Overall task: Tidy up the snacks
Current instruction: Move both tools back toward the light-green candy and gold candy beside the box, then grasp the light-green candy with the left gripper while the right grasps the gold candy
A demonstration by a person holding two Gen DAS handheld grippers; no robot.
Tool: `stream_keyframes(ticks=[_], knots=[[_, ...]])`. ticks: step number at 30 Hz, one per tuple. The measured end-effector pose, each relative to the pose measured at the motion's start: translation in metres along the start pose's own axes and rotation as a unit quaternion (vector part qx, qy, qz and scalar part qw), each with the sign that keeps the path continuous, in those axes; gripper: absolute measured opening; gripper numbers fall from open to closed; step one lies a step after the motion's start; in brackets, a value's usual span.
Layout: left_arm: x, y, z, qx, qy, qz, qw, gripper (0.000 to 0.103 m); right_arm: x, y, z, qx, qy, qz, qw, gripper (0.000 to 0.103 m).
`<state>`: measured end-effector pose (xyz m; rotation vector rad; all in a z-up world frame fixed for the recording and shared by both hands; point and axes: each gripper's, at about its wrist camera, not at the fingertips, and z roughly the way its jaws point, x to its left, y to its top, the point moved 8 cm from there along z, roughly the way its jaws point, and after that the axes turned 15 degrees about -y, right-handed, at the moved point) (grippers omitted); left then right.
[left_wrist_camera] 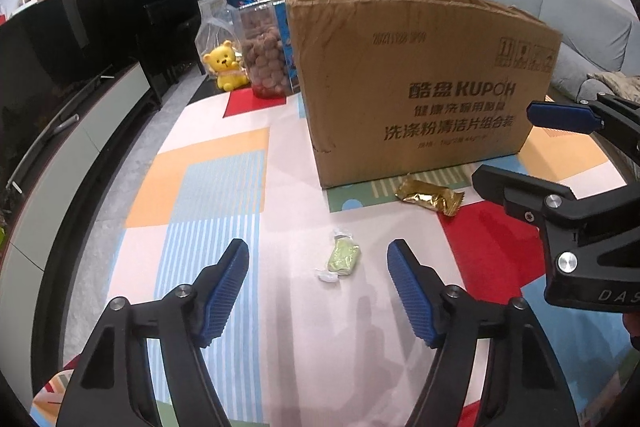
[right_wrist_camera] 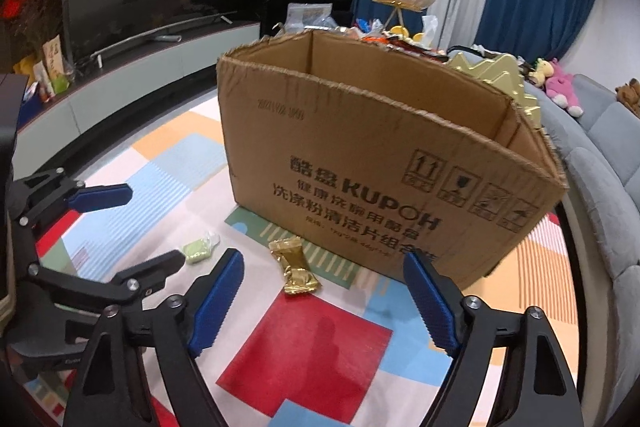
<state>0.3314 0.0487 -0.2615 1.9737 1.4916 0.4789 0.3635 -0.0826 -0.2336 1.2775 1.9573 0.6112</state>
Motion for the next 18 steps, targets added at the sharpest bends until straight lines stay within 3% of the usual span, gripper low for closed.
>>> stream_keyframes(ticks=[7, 18], knots=[[0.001, -0.009, 0.021, 0.022, -0.011, -0.005, 0.9997, 0.062, 0.008, -0.01, 0.02, 0.023, 0.02, 0.0, 1.0, 0.068], [0.004, -0.013, 0.037, 0.035, -0.017, -0.02, 0.999, 0.055, 0.022, -0.021, 0.049, 0.048, 0.051, -0.001, 0.998, 0.06]])
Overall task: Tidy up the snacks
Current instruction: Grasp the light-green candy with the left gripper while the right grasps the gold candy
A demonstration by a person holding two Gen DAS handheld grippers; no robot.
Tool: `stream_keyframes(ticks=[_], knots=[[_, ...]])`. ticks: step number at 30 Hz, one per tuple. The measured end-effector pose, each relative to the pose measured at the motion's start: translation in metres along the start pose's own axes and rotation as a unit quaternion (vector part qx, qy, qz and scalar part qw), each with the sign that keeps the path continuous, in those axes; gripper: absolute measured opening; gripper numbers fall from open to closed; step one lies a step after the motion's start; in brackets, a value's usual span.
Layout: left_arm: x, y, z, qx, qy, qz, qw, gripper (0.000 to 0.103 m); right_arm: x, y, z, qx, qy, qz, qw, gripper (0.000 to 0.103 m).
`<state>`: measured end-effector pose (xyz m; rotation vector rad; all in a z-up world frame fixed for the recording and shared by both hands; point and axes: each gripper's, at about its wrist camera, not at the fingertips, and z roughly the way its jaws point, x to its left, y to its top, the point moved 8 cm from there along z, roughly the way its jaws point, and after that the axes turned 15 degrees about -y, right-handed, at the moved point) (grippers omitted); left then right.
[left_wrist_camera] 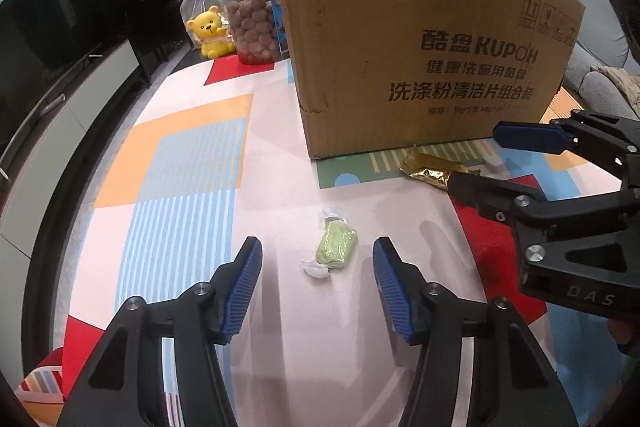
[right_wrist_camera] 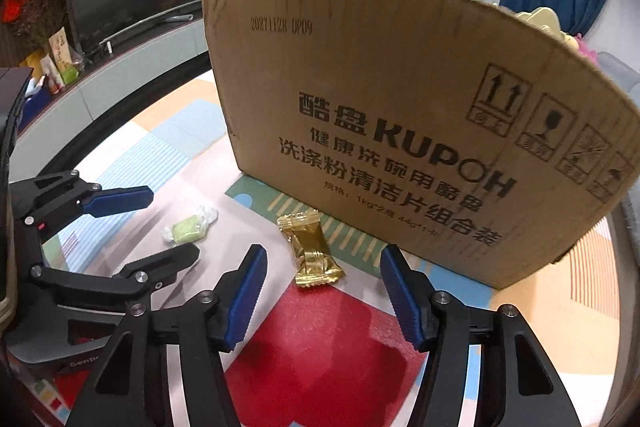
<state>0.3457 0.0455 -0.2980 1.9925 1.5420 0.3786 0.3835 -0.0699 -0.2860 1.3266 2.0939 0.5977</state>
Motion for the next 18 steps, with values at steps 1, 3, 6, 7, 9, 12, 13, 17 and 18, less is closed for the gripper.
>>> stream_keyframes(ticks=[1, 3, 6, 7, 9, 12, 13, 17, 18], knots=[[0.001, 0.0, 0.001, 0.0, -0.001, -0.002, 1.0, 0.053, 0.001, 0.001, 0.003, 0.002, 0.003, -0.001, 1.0, 0.06], [0.002, 0.0, 0.003, 0.001, -0.001, -0.006, 1.0, 0.051, 0.005, 0.001, 0.009, 0.005, 0.008, -0.005, 1.0, 0.057], [0.002, 0.0, 0.007, 0.005, -0.005, -0.009, 0.9999, 0.046, 0.009, 0.0, 0.018, 0.015, 0.016, -0.01, 1.0, 0.047], [0.003, 0.0, 0.008, 0.006, -0.006, -0.01, 0.9999, 0.045, 0.011, 0.0, 0.021, 0.018, 0.018, -0.011, 1.0, 0.045], [0.003, 0.001, 0.009, 0.004, -0.007, -0.011, 0.9999, 0.045, 0.013, 0.001, 0.025, 0.02, 0.02, -0.012, 1.0, 0.045], [0.004, 0.001, 0.009, 0.001, -0.011, -0.014, 0.9998, 0.043, 0.018, 0.002, 0.031, 0.025, 0.023, -0.013, 0.999, 0.045], [0.004, 0.001, 0.01, 0.001, -0.012, -0.015, 0.9998, 0.041, 0.02, 0.002, 0.034, 0.028, 0.026, -0.012, 0.999, 0.045], [0.0, 0.001, 0.009, -0.001, -0.019, -0.012, 0.9997, 0.033, 0.023, 0.006, 0.038, 0.031, 0.028, -0.009, 0.999, 0.042], [-0.001, 0.001, 0.01, -0.001, -0.022, -0.01, 0.9997, 0.03, 0.024, 0.007, 0.039, 0.031, 0.028, -0.009, 0.999, 0.039]])
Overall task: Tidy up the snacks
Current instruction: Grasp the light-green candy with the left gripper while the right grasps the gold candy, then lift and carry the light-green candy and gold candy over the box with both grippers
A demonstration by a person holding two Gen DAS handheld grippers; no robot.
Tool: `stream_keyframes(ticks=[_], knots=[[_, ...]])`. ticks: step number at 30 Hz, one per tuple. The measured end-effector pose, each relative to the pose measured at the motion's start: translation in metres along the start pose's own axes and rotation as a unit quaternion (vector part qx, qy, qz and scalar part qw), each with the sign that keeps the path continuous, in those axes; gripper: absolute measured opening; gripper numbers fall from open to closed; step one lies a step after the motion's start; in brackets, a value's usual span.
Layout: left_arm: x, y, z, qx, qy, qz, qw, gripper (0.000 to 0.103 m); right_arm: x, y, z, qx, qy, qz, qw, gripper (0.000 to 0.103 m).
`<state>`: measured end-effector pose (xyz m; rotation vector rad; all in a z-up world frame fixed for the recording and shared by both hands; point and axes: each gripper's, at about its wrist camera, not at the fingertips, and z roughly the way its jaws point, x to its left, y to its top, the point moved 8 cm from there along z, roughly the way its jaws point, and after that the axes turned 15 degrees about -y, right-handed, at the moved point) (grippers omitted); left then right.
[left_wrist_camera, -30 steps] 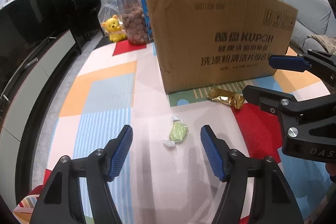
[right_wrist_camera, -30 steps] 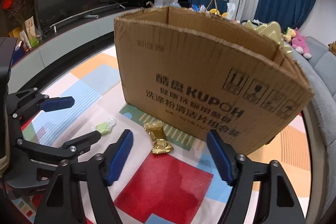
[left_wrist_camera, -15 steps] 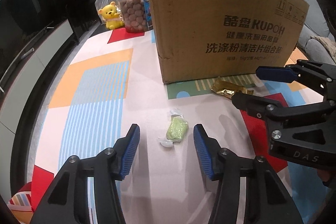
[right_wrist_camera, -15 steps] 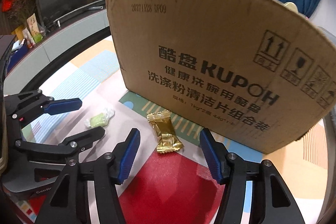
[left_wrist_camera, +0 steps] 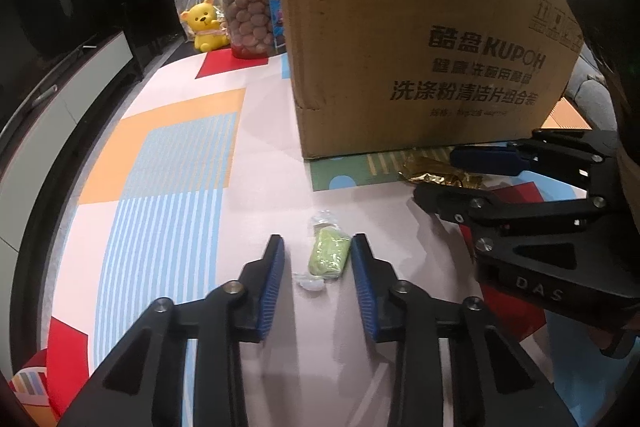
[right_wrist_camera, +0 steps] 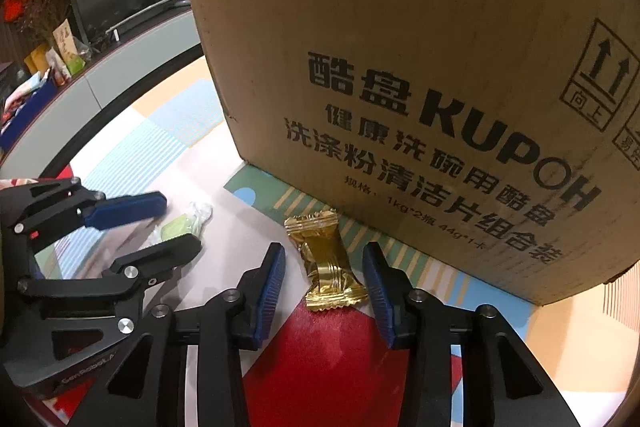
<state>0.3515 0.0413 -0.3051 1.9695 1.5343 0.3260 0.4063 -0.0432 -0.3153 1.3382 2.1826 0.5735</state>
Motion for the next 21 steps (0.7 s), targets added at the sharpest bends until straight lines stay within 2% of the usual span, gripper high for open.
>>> stream_keyframes(ticks=[1, 3, 21], knots=[[-0.001, 0.0, 0.0, 0.001, -0.001, 0.002, 1.0, 0.025, 0.001, 0.001, 0.001, -0.001, 0.0, 0.0, 1.0, 0.03], [-0.003, 0.001, 0.001, 0.003, -0.001, 0.005, 1.0, 0.019, 0.002, 0.001, 0.001, 0.0, 0.0, -0.002, 1.0, 0.024], [-0.003, 0.004, -0.008, -0.003, 0.015, 0.006, 0.9999, 0.019, -0.014, -0.004, -0.025, 0.003, -0.017, 0.02, 1.0, 0.022]])
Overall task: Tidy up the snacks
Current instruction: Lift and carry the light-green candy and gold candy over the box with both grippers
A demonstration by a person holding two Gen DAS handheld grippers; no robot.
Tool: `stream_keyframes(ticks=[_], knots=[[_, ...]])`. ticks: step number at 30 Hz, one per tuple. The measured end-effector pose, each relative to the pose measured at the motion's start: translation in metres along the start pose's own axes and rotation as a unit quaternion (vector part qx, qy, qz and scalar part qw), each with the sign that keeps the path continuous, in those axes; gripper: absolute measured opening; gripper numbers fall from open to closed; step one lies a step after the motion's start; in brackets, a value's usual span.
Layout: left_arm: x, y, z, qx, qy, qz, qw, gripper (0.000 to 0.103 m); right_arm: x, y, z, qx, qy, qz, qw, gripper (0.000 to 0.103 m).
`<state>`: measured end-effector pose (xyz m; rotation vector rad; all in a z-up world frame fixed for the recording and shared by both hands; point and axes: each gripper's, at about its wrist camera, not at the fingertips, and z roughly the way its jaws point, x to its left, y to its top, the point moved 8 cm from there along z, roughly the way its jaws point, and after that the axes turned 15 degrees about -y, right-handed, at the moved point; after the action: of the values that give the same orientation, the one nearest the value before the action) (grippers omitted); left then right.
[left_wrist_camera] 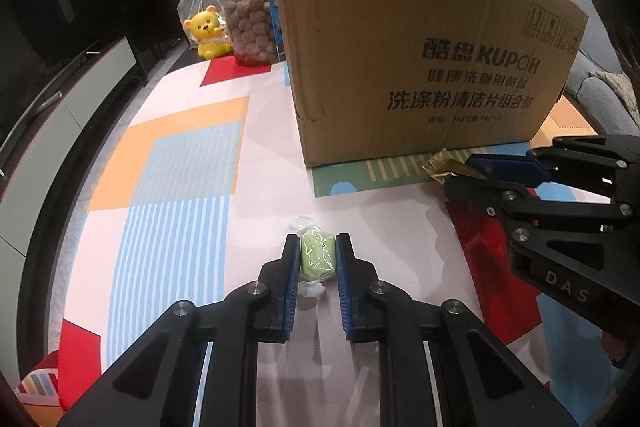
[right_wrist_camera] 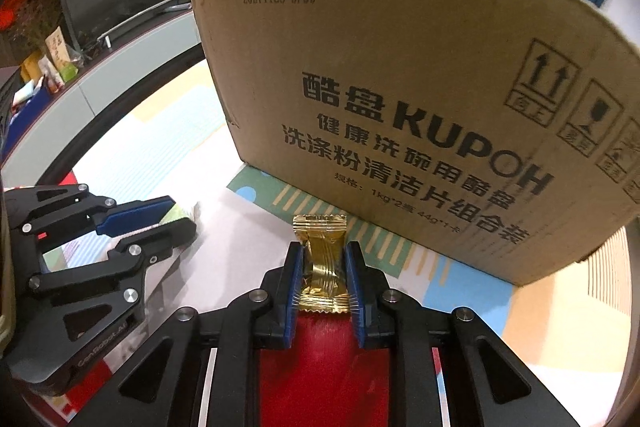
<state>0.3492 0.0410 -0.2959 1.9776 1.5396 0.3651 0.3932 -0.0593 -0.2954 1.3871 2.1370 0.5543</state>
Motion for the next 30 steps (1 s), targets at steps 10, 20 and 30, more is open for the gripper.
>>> stream_keyframes(ticks=[10, 20, 30], knots=[[-0.006, 0.008, -0.02, -0.014, 0.004, -0.002, 0.9999, 0.019, -0.004, 0.007, -0.039, -0.015, -0.015, 0.01, 1.0, 0.022], [-0.019, 0.016, -0.052, -0.027, 0.009, -0.005, 0.9996, 0.019, -0.015, 0.012, -0.086, -0.041, -0.033, 0.019, 0.998, 0.022], [-0.03, 0.028, -0.08, -0.043, 0.017, 0.0, 0.9989, 0.019, -0.028, 0.011, -0.121, -0.061, -0.043, 0.033, 0.997, 0.022]])
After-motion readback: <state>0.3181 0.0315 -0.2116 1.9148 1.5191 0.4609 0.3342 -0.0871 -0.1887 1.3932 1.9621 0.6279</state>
